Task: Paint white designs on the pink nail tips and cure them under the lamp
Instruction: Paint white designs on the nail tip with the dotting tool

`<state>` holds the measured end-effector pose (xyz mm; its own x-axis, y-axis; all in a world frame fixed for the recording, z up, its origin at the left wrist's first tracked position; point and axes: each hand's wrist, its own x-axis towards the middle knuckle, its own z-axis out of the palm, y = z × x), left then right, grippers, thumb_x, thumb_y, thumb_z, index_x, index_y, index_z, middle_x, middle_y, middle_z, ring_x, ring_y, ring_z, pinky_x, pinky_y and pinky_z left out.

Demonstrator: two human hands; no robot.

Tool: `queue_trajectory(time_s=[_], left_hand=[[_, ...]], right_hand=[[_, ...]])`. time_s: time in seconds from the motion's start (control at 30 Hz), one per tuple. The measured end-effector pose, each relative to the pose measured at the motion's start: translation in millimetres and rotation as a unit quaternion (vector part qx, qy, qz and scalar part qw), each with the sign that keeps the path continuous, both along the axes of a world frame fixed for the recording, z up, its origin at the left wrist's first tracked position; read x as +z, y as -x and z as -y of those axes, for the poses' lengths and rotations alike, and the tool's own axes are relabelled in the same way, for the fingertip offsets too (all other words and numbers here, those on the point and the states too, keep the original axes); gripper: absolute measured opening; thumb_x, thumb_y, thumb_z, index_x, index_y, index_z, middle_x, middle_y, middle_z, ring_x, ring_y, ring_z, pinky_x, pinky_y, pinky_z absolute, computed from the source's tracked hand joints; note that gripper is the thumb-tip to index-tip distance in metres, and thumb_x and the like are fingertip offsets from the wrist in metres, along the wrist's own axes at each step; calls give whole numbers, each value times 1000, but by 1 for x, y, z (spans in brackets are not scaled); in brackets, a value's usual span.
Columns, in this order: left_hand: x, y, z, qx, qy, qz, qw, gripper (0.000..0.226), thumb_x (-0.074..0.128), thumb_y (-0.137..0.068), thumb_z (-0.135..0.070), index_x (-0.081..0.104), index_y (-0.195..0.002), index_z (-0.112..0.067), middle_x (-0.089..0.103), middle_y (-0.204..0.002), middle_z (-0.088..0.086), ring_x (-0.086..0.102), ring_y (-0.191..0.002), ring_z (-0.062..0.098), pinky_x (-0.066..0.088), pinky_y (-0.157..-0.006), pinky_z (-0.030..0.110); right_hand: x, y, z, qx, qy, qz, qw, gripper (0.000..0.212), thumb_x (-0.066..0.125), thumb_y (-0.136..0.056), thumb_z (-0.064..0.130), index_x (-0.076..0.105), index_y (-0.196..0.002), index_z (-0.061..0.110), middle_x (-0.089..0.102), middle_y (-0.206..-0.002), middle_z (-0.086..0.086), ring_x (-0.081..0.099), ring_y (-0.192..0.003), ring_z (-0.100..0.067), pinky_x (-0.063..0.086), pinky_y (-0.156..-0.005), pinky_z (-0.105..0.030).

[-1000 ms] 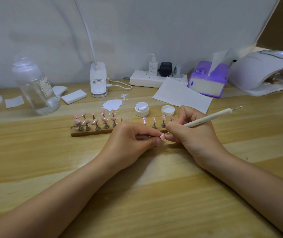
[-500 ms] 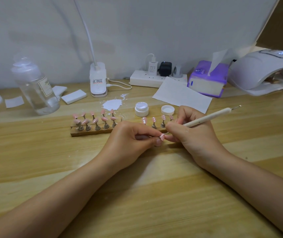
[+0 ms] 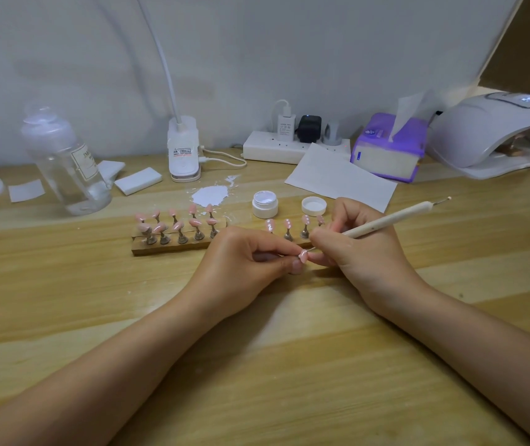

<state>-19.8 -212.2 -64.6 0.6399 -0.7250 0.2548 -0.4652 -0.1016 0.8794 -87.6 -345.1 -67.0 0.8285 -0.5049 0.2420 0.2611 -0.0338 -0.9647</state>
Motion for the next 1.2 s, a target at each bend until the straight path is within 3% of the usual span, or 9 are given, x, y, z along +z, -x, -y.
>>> queue_trajectory(time_s=[1.2], left_hand=[[1,1,0,8,-2,-2,1000,18,72,-74,-4,74,-76,-22,70,-66,-15,63,-68,-2,52,-74,17]], right_hand=[[0,1,0,-6,8,-3,1000,38,57,-75,-13,35,-53,10,36,-41,11,44,-39,3,46,-45,-13]])
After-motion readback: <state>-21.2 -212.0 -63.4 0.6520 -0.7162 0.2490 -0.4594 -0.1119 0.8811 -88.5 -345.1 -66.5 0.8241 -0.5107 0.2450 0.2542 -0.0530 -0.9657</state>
